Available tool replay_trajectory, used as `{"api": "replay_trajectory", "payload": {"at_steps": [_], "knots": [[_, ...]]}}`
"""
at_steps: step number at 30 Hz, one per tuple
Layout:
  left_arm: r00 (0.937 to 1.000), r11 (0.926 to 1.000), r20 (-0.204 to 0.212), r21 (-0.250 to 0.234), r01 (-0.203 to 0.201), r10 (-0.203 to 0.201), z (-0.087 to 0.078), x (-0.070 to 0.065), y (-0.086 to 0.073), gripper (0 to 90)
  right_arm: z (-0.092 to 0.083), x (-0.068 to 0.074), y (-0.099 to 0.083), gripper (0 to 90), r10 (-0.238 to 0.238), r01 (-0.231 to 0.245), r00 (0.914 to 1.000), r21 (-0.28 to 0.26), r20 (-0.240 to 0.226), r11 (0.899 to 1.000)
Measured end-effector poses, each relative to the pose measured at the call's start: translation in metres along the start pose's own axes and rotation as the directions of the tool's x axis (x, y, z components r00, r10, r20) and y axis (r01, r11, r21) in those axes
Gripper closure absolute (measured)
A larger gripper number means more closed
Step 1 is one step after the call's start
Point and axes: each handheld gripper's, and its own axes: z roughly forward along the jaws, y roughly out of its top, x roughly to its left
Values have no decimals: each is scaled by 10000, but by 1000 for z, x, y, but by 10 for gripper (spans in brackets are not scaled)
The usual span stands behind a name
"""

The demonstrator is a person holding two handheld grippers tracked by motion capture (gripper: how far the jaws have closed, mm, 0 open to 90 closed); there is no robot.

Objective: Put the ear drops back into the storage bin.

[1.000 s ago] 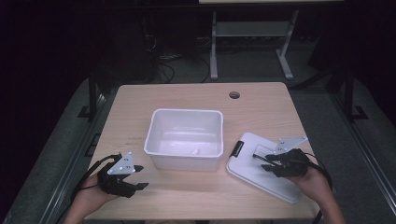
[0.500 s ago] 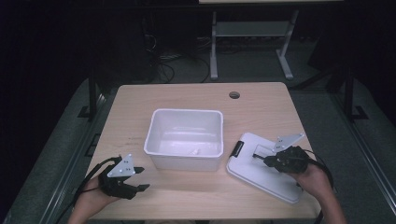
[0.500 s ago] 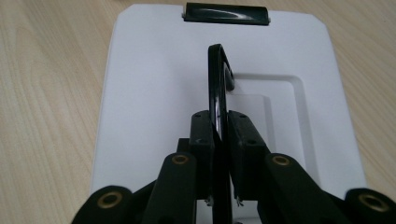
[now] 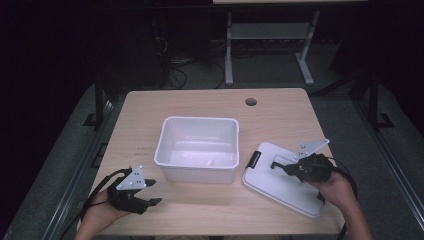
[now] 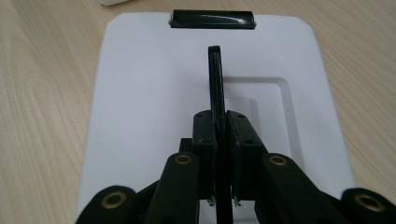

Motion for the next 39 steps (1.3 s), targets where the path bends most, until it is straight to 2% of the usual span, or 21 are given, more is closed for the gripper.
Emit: {"api": "replay_trajectory", "payload": {"at_steps": [4,10,17,20,25,29,39], "knots": [[10000,10000,22,11,40,-40,0,1,-2,394,0,-3,-1,819,41,-41,10000,-69,-61,10000],[9999,9999,17,19,114,-114,0,1,-3,392,4,-3,-1,791,12,-11,10000,173,-71,9998],[9998,9998,-18,-111,188,-189,-1,1,-5,391,7,-4,-1,819,8,-9,9998,-15,-218,10000],[9990,9991,281,-235,364,-357,0,2,-6,376,6,-4,-1,828,-15,15,9998,-40,-179,10000],[9990,9988,249,-310,389,-382,-1,3,-5,369,4,-5,-2,836,50,-51,9998,-29,-217,10000],[9989,9991,244,-172,394,-390,1,3,-7,368,3,-5,-1,837,-31,30,9997,-22,-262,10000],[9989,9990,243,-194,405,-400,2,3,-9,368,-6,-5,-2,838,-79,65,9993,-401,-360,9992]]}}
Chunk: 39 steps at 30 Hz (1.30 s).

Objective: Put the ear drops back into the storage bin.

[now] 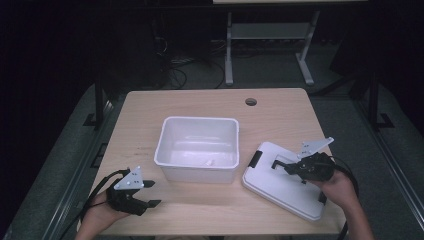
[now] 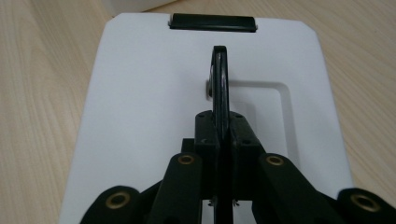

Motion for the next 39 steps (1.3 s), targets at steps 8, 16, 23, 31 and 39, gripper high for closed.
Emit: {"api": "replay_trajectory", "payload": {"at_steps": [8,16,23,31,39], "knots": [[10000,10000,-2,-27,84,-84,1,0,-1,365,-12,2,8,838,-241,242,9997,-140,91,9996],[9999,9999,-97,-58,86,-86,0,1,-2,362,-20,3,14,837,-336,336,9994,-253,38,9991],[9998,9998,-46,23,203,-203,4,1,-4,353,-30,4,23,837,-500,501,9987,-322,43,9982],[9998,9996,-49,159,213,-212,7,2,-5,326,-46,5,34,837,-736,734,9973,-338,-25,9967],[9998,9996,-70,181,211,-209,8,2,-5,303,-58,7,44,837,-924,913,9956,-531,-170,9944]]}}
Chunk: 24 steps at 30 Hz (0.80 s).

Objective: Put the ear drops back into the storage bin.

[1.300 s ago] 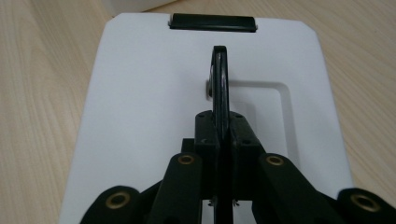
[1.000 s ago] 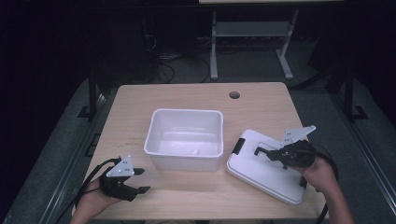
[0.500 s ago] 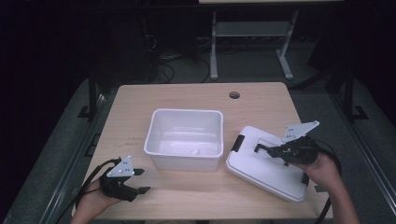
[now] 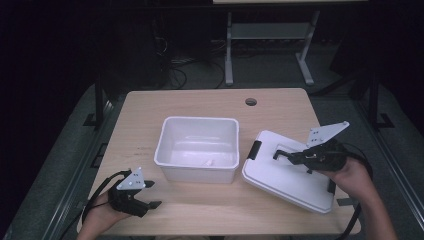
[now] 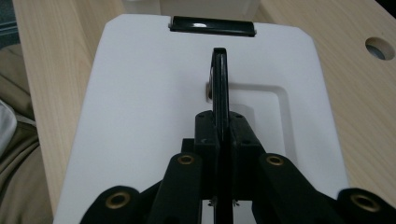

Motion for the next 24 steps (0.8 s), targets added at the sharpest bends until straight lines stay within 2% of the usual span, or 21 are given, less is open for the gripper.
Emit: {"api": "replay_trajectory", "payload": {"at_steps": [9,12,24], "knots": [[10000,10000,47,-39,37,-36,1,0,0,289,-18,-1,13,837,-125,125,9999,-235,-2,9996],[10000,10000,-12,-69,48,-48,1,0,0,288,-27,-1,22,837,-300,302,9995,-229,106,9993],[9999,9999,14,-95,104,-104,0,1,-1,284,-44,-3,46,838,-578,581,9983,-312,108,9978]]}}
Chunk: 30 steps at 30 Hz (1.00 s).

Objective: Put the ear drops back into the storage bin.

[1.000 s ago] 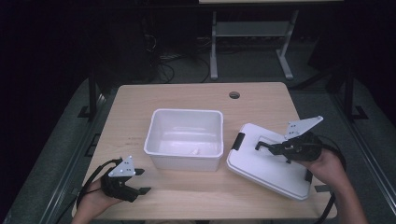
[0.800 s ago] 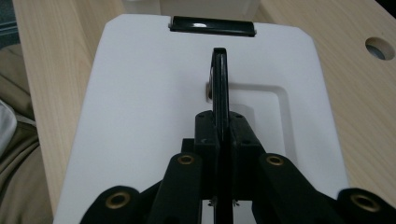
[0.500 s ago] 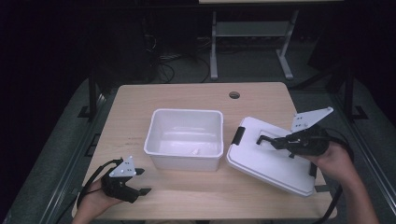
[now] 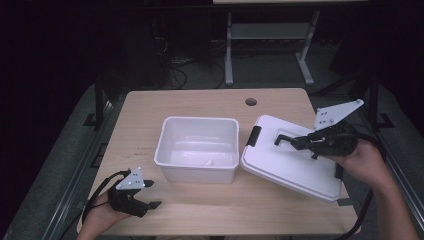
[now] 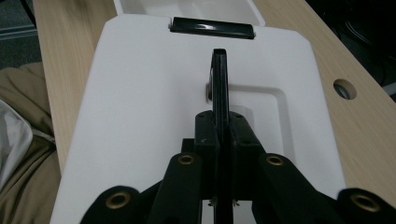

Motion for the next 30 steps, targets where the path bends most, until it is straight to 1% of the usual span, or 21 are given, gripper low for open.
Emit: {"api": "replay_trajectory", "payload": {"at_steps": [4,7,8,9,12,13,15,16,18,20,21,22,23,26,27,30], "knots": [[10000,10000,28,3,13,-13,0,0,0,283,-4,0,9,838,-167,167,9999,-15,12,9999],[10000,10000,18,35,-9,9,0,0,0,282,-7,1,21,838,-389,387,9992,-152,-126,9991],[10000,10000,20,29,-10,10,0,0,0,282,-7,2,28,838,-535,532,9984,-220,-162,9983],[10000,10000,8,32,-13,13,0,0,0,282,-7,2,28,838,-535,532,9984,-220,-162,9983],[10000,10000,19,9,2,-2,-1,0,-1,281,-6,1,41,838,-761,757,9967,-145,-276,9970],[10000,10000,-15,-10,7,-7,-2,1,-1,281,-6,1,41,838,-761,757,9967,-145,-276,9970],[10000,10000,-29,-90,40,-40,-3,2,-2,280,-5,1,48,838,-788,783,9963,-146,-349,9968],[10000,9999,-29,-110,51,-51,-3,2,-2,280,-4,1,55,838,-892,883,9951,-206,-436,9959],[10000,9999,-20,-144,51,-52,-4,2,-2,280,-3,2,58,838,-884,874,9949,-213,-481,9959],[10000,9999,-29,-104,40,-40,-4,3,-3,279,-1,2,69,838,-977,961,9935,-279,-593,9950],[10000,9999,-29,-104,40,-40,-4,3,-3,279,-1,2,69,838,-977,961,9935,-279,-593,9950],[10000,9999,-22,-109,47,-47,-4,3,-3,279,2,2,75,838,-1117,1099,9915,-289,-665,9935],[10000,9999,-22,-109,47,-47,-4,3,-3,279,2,2,75,838,-1117,1099,9915,-289,-665,9935],[10000,9999,-38,-137,46,-47,-5,2,-3,279,12,4,86,838,-1292,1275,9879,-251,-862,9915],[10000,9999,-38,-137,46,-47,-5,2,-3,279,12,4,86,838,-1292,1275,9879,-251,-862,9915],[10000,9999,-73,-147,31,-32,-6,3,-4,279,20,4,93,838,-1340,1322,9853,-238,-1061,9909]]}}
